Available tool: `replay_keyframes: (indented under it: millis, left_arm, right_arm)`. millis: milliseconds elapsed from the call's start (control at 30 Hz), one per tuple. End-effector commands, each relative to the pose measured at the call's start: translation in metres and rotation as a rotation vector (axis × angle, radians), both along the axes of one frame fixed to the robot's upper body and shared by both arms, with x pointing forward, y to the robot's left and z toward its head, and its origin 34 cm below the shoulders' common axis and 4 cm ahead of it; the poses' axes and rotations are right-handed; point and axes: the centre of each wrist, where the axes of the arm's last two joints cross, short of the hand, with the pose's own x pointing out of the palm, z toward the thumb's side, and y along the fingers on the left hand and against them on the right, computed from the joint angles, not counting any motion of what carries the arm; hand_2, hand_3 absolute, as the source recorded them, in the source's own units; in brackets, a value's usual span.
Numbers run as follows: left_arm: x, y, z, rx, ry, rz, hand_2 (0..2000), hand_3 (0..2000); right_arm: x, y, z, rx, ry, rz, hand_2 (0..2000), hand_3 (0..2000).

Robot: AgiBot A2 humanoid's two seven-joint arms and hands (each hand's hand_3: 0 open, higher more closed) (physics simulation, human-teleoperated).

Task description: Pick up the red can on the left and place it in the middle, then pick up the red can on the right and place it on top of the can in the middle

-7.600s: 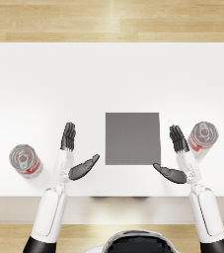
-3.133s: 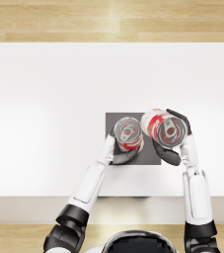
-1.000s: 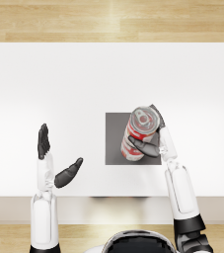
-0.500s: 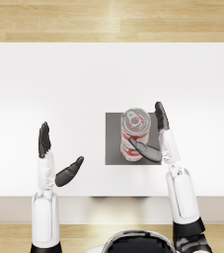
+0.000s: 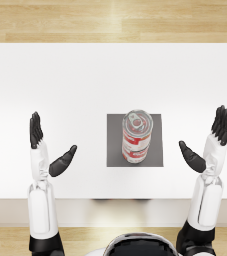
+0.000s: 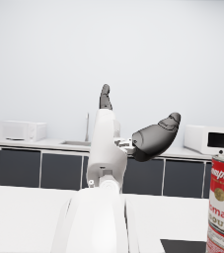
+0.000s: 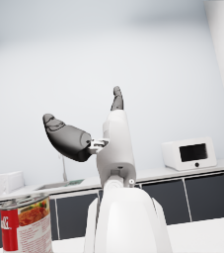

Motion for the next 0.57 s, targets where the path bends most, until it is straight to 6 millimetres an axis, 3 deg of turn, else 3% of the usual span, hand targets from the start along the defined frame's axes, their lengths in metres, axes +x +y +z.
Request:
replay_keyframes:
  millis: [33, 67, 567]
  left_arm:
    - [0.0044, 0.0023, -0.0035, -0.006, 0.019, 0.007, 0, 0]
    - [0.0021, 0.0012, -0.0031, -0.005, 0.014, 0.004, 0, 0]
    - [0.0042, 0.0015, -0.0073, -0.010, 0.032, 0.005, 0, 0]
  right_arm:
    - [0.0034, -0.0131, -0.0097, 0.031, 0.034, -0.045, 0, 0]
    - [0.0011, -0.0066, -0.0059, 0.016, 0.012, -0.024, 0, 0]
    - [0.0033, -0.0130, -0.0136, 0.032, 0.033, -0.048, 0, 0]
